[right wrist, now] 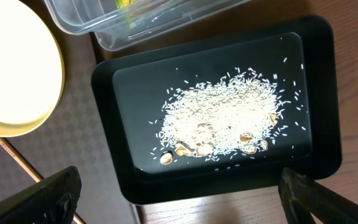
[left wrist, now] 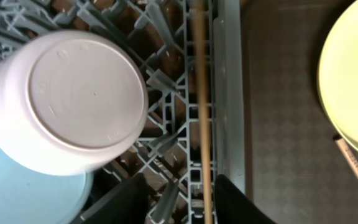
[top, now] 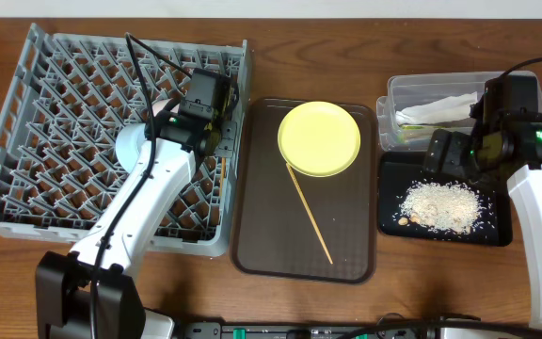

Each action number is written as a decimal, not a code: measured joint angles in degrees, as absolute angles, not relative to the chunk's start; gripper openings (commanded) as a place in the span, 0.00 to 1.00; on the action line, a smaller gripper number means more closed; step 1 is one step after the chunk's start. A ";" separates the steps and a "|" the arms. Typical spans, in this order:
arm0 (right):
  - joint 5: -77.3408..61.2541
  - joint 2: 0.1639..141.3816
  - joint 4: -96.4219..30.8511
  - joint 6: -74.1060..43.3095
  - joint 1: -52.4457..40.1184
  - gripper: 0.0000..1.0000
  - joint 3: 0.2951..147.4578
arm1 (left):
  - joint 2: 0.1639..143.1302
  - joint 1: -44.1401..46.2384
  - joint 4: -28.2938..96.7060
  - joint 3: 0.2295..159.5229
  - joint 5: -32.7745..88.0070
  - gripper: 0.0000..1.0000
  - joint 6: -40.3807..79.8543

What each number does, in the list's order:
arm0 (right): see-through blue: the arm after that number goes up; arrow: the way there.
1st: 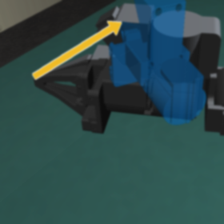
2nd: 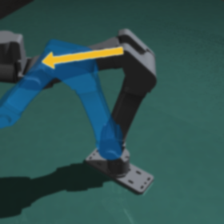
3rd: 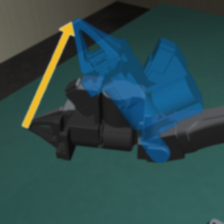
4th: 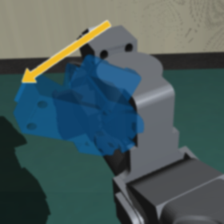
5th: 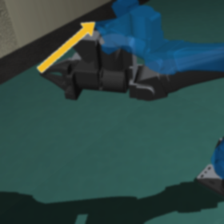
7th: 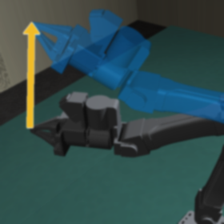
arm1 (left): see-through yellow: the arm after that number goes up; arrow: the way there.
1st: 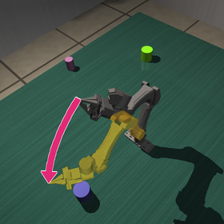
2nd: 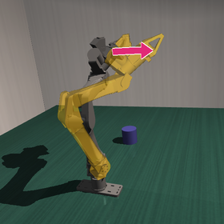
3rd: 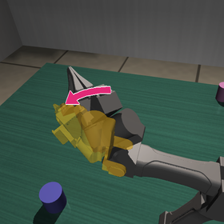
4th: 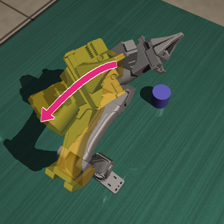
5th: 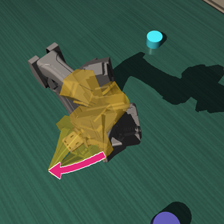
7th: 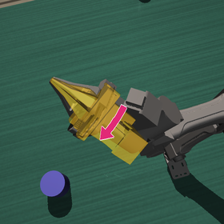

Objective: Sort waste into correct bins and load items into the dishwasher
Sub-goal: 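Reach the left gripper to the second chopstick and grasp it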

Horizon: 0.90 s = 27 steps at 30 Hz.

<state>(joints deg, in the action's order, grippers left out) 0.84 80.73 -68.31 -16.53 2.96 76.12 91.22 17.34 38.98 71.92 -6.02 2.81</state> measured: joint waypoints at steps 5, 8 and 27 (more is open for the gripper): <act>0.84 80.73 -68.29 -16.53 2.96 0.99 76.12 | 90.00 17.47 39.90 71.92 -0.82 0.43 6.66; 0.84 80.73 -68.18 -16.53 2.96 0.99 76.12 | 89.12 18.65 40.25 71.92 5.82 0.43 10.94; 0.86 80.73 -67.92 -16.53 2.96 0.99 76.12 | 105.89 41.95 32.86 69.82 5.87 0.47 36.16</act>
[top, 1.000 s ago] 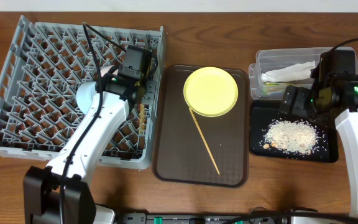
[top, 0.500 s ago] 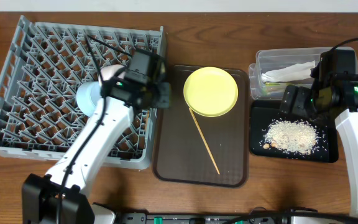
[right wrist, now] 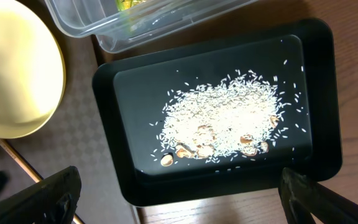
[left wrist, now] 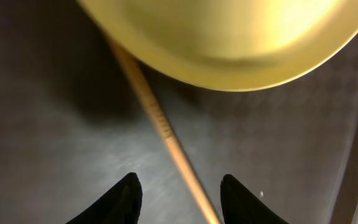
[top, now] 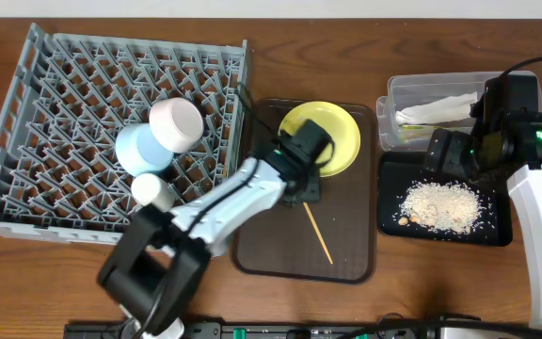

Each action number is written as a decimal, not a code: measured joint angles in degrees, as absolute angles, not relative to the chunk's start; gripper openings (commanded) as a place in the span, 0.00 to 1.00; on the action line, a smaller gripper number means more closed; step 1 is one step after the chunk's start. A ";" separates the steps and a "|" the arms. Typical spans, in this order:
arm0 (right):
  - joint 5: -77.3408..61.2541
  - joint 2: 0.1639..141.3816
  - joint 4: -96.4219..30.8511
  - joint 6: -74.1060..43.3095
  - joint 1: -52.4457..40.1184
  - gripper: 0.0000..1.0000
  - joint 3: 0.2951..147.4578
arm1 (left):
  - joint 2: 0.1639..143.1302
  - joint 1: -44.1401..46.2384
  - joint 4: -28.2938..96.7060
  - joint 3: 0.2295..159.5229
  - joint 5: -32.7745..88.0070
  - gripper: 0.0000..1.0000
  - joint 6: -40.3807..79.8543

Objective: Sort waste into correct bins and load items into the dishwasher
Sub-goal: 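Reach the left gripper to the second chopstick and grasp it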

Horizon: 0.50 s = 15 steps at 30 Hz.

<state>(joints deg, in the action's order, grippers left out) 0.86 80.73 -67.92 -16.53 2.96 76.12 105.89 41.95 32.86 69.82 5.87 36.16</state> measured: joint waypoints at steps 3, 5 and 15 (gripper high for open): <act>0.84 80.73 -67.92 -16.53 2.96 0.99 76.12 | 108.33 43.79 31.79 69.80 5.32 0.47 36.67; 0.84 80.73 -67.92 -16.53 2.96 0.99 76.12 | 109.38 44.40 31.66 69.80 5.06 0.47 36.88; 0.84 80.73 -68.01 -16.53 2.96 0.99 76.12 | 110.63 44.53 34.00 69.78 4.08 0.38 37.71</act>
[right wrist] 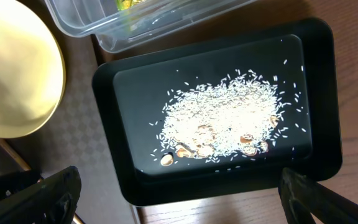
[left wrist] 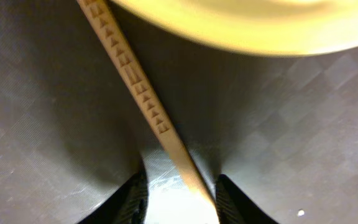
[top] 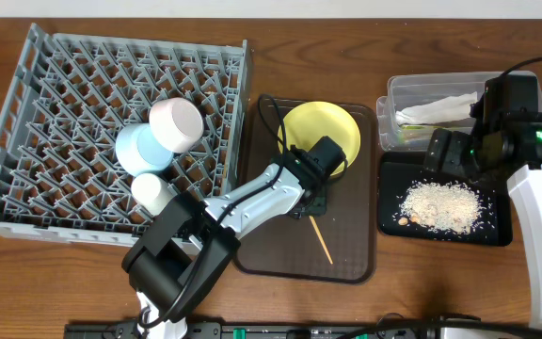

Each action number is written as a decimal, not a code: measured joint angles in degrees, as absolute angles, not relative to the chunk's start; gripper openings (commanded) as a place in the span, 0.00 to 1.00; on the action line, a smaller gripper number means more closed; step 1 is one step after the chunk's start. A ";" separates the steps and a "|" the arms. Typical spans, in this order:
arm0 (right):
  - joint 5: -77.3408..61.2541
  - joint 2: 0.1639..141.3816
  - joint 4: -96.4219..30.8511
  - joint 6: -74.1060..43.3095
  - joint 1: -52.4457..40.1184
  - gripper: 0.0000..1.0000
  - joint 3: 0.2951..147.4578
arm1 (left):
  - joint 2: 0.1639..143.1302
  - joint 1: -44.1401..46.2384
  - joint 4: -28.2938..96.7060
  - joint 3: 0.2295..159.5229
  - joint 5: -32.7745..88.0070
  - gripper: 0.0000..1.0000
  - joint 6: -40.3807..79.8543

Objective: Sort waste into correct bins and load items into the dishwasher
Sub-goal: 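Reach the left gripper to the second chopstick and grasp it, then carry the second chopstick into the rack and release it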

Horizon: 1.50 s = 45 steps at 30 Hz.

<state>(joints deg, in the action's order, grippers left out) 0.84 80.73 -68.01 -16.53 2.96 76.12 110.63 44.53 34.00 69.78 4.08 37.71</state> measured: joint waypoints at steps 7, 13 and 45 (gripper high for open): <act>0.84 80.73 -68.07 -16.53 2.96 0.99 76.12 | 110.63 44.53 34.20 69.47 3.66 0.34 37.78; 0.84 80.73 -68.10 -16.53 2.96 0.99 76.12 | 110.61 44.53 34.65 69.32 2.94 0.12 39.51; 0.84 80.73 -68.29 -16.53 2.96 0.99 76.12 | 86.89 25.26 40.25 73.45 -3.29 0.08 17.26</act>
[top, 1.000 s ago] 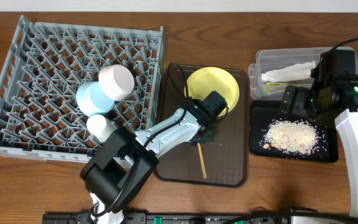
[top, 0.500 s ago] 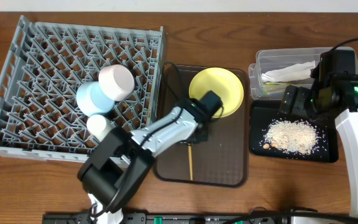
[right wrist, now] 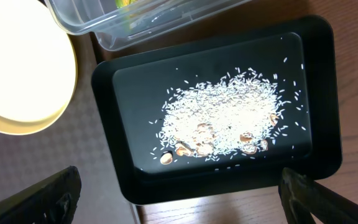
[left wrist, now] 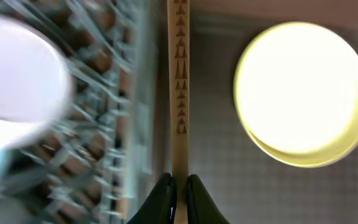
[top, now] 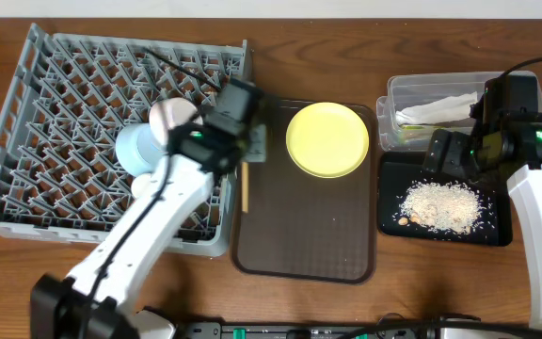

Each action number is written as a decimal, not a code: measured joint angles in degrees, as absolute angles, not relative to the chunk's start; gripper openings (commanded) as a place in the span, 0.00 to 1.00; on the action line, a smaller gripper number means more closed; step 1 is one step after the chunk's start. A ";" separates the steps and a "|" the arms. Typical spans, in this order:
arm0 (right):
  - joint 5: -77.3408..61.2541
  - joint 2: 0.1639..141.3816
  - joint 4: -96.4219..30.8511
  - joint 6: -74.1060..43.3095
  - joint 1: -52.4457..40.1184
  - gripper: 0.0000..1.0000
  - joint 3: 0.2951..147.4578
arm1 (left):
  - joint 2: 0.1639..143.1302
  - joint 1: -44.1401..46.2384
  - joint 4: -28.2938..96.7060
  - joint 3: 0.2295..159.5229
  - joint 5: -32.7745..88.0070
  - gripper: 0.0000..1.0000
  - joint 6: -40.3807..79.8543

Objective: Sort waste into correct bins and load items into the dishwasher
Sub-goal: 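Carry the second chopstick into the rack and release it, then move the left gripper to the yellow plate rim and grasp it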

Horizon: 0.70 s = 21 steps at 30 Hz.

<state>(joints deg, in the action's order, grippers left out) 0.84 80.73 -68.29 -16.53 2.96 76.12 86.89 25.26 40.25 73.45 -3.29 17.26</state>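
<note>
My left gripper is shut on a tan wooden chopstick, which runs straight up the left wrist view. In the overhead view the left gripper hangs at the right edge of the grey dish rack, over the brown tray's left side, with the chopstick pointing toward the table's front. A yellow plate lies on the brown tray. My right gripper stands wide open over the black tray of rice and scraps.
In the rack sit a white cup, a pale blue bowl and a small white cup. A clear plastic bin with paper waste stands behind the black tray.
The left gripper was open, low on the tray around the chopstick beside the plate. Now it is shut on the chopstick at the rack's right edge. The plate sits slightly further right.
First my left gripper was open over the rack's right side, where another chopstick lay. Then it was open above the tray's chopstick by the plate, then down around it. Now it holds that chopstick beside the rack. The right arm stayed still.
</note>
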 measured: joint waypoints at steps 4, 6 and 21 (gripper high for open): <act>0.84 80.73 -68.29 -16.53 2.96 0.99 76.12 | 86.70 21.26 38.70 73.45 -3.42 0.08 11.22; 0.84 80.73 -68.27 -16.53 2.96 0.99 76.12 | 87.35 19.94 38.33 73.45 -3.42 0.13 9.04; 0.84 80.73 -68.27 -16.53 2.96 0.99 76.12 | 94.54 16.91 36.80 73.45 -0.99 0.66 5.28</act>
